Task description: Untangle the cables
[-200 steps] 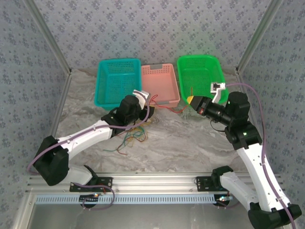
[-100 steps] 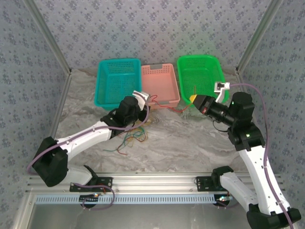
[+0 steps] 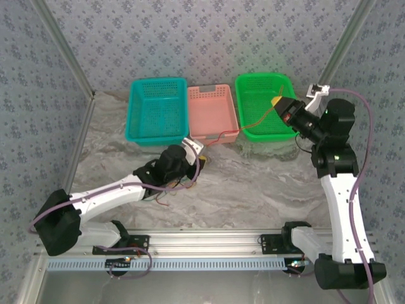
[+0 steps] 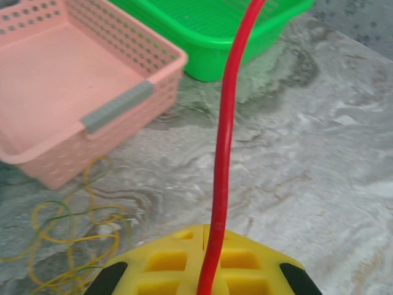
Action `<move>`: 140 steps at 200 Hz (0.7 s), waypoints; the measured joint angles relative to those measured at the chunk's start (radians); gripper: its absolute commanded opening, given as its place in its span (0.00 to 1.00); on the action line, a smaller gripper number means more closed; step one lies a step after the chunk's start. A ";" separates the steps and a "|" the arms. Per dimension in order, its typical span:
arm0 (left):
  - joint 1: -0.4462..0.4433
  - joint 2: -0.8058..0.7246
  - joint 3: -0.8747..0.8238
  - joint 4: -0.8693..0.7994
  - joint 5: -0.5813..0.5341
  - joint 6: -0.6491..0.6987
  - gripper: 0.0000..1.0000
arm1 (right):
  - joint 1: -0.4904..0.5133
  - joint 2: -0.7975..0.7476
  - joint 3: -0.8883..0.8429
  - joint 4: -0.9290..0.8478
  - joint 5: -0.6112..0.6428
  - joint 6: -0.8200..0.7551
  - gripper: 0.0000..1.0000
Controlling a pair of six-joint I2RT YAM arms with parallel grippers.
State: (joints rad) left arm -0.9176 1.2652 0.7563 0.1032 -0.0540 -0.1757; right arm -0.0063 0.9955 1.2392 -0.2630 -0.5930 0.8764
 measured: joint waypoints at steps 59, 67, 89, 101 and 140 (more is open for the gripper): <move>-0.123 0.000 -0.024 0.007 -0.030 0.000 0.00 | -0.097 0.086 0.010 0.109 0.000 0.026 0.00; -0.138 0.000 -0.024 0.007 -0.034 0.000 0.00 | -0.104 0.097 0.010 0.121 -0.003 0.030 0.00; -0.167 0.000 -0.024 0.013 -0.045 0.000 0.00 | -0.116 0.124 0.011 0.147 -0.011 0.041 0.00; -0.177 0.000 -0.024 0.017 -0.050 0.000 0.00 | -0.126 0.135 0.014 0.152 -0.016 0.047 0.00; -0.190 0.002 -0.024 0.055 -0.064 0.000 0.00 | -0.166 0.164 0.047 0.164 -0.048 0.069 0.00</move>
State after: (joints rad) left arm -1.1080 1.2675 0.7319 0.1581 -0.1177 -0.1757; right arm -0.1726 1.1591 1.2861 -0.0990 -0.6411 0.9455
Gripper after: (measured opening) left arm 0.045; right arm 0.063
